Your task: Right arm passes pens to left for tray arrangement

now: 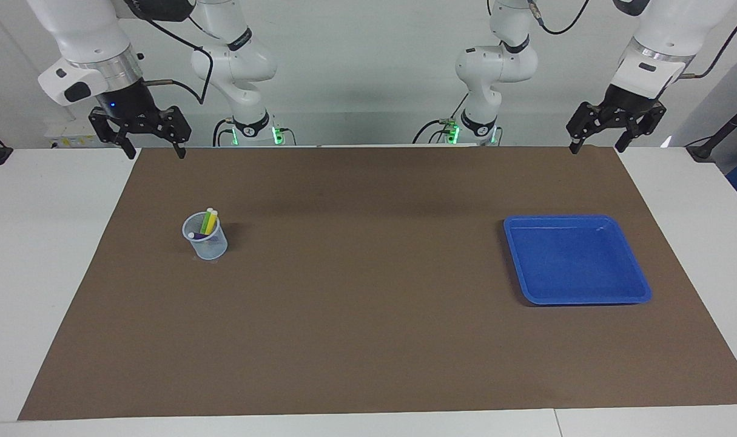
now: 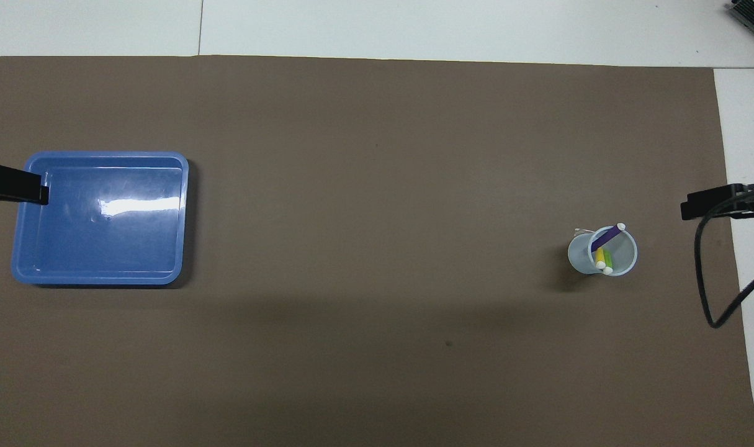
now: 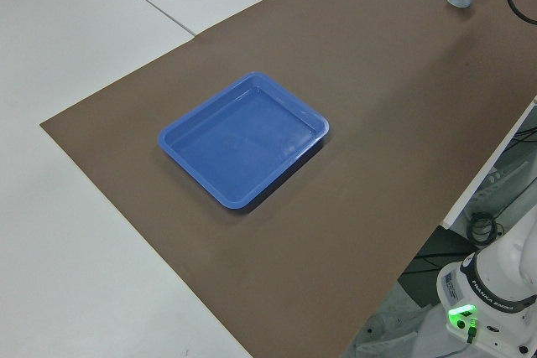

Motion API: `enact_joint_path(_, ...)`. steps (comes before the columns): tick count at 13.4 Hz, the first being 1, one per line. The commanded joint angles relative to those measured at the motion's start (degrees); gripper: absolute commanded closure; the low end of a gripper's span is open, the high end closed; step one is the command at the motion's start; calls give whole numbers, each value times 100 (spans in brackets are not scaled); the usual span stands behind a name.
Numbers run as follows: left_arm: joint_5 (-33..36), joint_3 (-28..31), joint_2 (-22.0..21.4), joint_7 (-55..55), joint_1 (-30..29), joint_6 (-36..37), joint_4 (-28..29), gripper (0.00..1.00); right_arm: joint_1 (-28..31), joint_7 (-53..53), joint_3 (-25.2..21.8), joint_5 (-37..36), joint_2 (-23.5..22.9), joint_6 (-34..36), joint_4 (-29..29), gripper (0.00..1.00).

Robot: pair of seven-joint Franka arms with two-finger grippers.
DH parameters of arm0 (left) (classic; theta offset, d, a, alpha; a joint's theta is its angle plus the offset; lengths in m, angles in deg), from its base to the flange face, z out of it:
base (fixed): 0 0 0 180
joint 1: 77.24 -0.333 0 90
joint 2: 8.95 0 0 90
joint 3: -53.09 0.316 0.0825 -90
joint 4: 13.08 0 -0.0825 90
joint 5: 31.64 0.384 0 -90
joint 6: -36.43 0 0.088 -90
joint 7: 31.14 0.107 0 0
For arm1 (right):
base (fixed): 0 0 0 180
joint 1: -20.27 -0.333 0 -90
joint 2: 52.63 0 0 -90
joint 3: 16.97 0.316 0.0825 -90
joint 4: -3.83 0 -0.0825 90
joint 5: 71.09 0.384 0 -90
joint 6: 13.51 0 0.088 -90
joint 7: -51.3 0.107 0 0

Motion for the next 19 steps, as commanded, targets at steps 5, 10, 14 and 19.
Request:
enact_joint_path(5,-84,8,-129,-22,-33,12,126,0,44,101,53,-30,34,59,-35,0)
enact_joint_path(10,-84,8,-120,-22,-41,4,108,0,97,83,71,-13,25,24,-43,0)
enact_joint_path(14,-93,-1,-120,-31,-33,3,108,0,53,40,97,-22,60,-46,-44,0)
enact_joint_path(19,-84,-1,-120,-31,-24,3,108,0,141,57,54,-13,157,-791,631,0)
